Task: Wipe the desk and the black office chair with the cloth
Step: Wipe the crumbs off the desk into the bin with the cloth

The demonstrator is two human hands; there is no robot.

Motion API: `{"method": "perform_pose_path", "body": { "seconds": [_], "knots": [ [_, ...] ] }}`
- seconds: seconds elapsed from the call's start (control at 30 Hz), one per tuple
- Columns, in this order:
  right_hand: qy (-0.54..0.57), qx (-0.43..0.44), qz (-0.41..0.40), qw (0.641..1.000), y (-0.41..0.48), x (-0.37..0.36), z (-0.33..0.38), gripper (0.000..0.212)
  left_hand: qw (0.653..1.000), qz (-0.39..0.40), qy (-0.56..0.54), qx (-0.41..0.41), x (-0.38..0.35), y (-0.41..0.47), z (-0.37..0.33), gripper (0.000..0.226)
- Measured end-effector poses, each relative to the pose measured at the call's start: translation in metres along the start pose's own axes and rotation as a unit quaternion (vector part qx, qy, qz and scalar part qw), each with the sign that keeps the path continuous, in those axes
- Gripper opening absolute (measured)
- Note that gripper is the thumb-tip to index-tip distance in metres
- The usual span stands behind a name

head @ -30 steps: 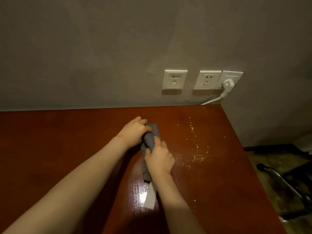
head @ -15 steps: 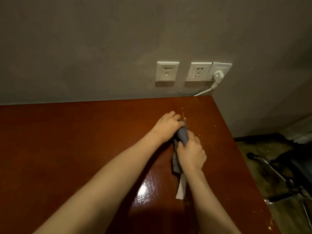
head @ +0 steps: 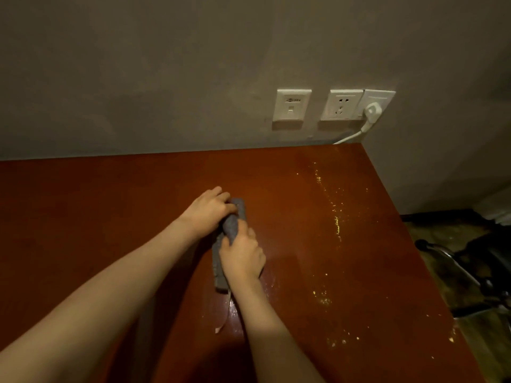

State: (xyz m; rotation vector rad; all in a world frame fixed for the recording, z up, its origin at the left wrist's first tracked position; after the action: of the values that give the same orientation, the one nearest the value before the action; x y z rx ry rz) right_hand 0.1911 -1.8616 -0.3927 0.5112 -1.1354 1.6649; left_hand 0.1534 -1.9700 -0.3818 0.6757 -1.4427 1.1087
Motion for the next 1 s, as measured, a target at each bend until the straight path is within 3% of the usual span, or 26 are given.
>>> {"method": "perform_pose_path", "body": {
  "seconds": [0.1,0.27,0.4,0.57,0.7,0.9,1.0],
  "knots": [
    [-0.015,0.001,-0.028,1.0,0.011,0.015,-0.016,0.049,0.999,-0.04,-0.031,0.014,-0.001,0.016,-0.013,0.035],
    [-0.023,-0.029,-0.076,0.996,0.027,0.049,-0.06,0.049,0.988,-0.141,-0.019,-0.06,0.015,0.06,-0.052,0.02],
    [-0.026,-0.046,-0.101,0.994,0.041,0.074,-0.091,0.049,0.992,-0.103,-0.054,-0.039,0.025,0.095,-0.083,0.029],
    [-0.039,-0.064,-0.128,0.989,0.052,0.099,-0.129,0.051,0.984,-0.145,-0.084,-0.053,0.023,0.13,-0.121,0.024],
    [-0.027,-0.066,-0.122,0.99,0.058,0.114,-0.142,0.048,0.991,-0.113,-0.074,-0.02,0.033,0.145,-0.131,0.037],
    [0.027,-0.03,-0.082,0.996,0.025,0.115,-0.114,0.042,0.99,-0.124,-0.047,-0.039,0.054,0.099,-0.11,0.035],
    [0.067,-0.014,-0.027,0.997,-0.007,0.085,-0.081,0.04,0.993,-0.064,-0.022,-0.095,0.053,0.054,-0.083,0.038]
  ]
}}
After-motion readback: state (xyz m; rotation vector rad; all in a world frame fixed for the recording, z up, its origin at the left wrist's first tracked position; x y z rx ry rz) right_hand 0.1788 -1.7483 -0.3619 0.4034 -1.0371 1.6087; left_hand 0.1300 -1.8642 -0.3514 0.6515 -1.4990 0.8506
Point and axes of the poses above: each hand's wrist, its own y-axis towards the middle knuckle, its own x-axis out of the back of the hand, z = x × y, the point moved 3 cm from there along y, towards the middle knuckle, and after that the axes turned 12 degrees about -x, right-handed, at the moved point
